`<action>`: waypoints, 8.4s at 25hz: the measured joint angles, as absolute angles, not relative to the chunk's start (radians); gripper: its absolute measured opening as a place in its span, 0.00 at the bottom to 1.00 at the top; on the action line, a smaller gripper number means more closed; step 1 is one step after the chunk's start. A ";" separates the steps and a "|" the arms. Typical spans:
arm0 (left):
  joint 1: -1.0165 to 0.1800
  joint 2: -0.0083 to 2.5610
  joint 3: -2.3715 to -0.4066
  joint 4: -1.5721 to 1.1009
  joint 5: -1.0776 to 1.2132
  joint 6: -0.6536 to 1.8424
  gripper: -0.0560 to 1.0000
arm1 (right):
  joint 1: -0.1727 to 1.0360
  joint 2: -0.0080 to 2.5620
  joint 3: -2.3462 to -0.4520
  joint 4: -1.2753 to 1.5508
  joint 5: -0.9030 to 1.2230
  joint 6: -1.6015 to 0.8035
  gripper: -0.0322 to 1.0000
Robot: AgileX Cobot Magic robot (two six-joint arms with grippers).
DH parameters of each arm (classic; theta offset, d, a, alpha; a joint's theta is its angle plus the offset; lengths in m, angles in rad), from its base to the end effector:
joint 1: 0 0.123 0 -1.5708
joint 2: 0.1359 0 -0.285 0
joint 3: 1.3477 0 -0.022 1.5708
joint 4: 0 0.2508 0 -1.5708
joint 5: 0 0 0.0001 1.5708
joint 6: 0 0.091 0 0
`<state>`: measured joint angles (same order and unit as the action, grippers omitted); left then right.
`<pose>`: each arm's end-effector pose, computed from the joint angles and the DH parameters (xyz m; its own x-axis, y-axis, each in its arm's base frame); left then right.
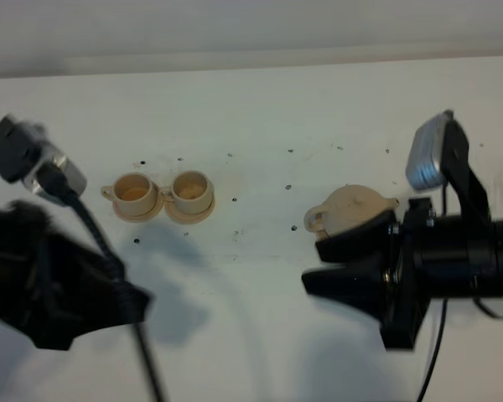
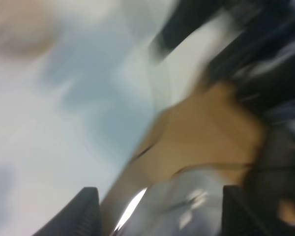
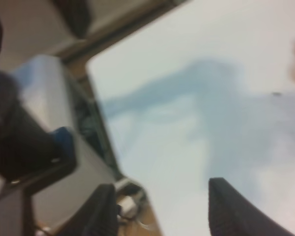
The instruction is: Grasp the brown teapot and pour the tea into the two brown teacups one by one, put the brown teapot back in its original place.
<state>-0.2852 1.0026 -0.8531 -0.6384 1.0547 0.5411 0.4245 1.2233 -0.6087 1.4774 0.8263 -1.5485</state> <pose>0.1528 -0.0940 0.3219 -0.7072 0.3757 -0.5990 0.6470 0.6854 -0.3340 0.1712 0.1506 0.2580 -0.4379 -0.2837 -0.8531 -0.8764 0.3463 0.3346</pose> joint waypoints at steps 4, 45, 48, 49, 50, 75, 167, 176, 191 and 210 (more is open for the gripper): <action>-0.285 0.925 -0.811 -0.319 1.054 0.240 0.54 | 0.424 1.225 -0.674 1.396 0.699 -1.414 0.43; -0.048 0.064 -0.507 -0.118 1.065 0.023 0.54 | 0.424 1.382 -1.018 1.094 0.568 -1.084 0.43; -0.041 0.009 -0.507 -0.118 1.065 0.023 0.54 | 0.424 1.390 -1.045 1.042 0.571 -1.027 0.43; -0.041 0.001 -0.507 -0.118 1.065 0.023 0.54 | 0.424 1.391 -1.056 1.020 0.572 -1.013 0.43; -0.041 0.001 -0.507 -0.118 1.065 0.023 0.54 | 0.424 1.391 -1.064 1.004 0.574 -0.992 0.43; -0.041 0.000 -0.507 -0.118 1.065 0.024 0.54 | 0.426 1.589 -1.323 0.016 0.947 -0.574 0.43; -0.041 0.000 -0.507 -0.118 1.065 0.024 0.54 | 0.722 2.031 -1.340 -0.049 0.837 -0.681 0.43; -0.041 0.000 -0.507 -0.118 1.065 0.024 0.54 | 0.722 2.029 -1.341 0.000 0.947 -0.644 0.43; -0.041 0.000 -0.507 -0.118 1.065 0.024 0.54 | 0.722 2.025 -1.345 -0.044 1.133 -0.482 0.43; -0.041 0.000 -0.507 -0.118 1.065 0.024 0.54 | 0.700 2.004 -1.547 0.014 1.214 0.099 0.38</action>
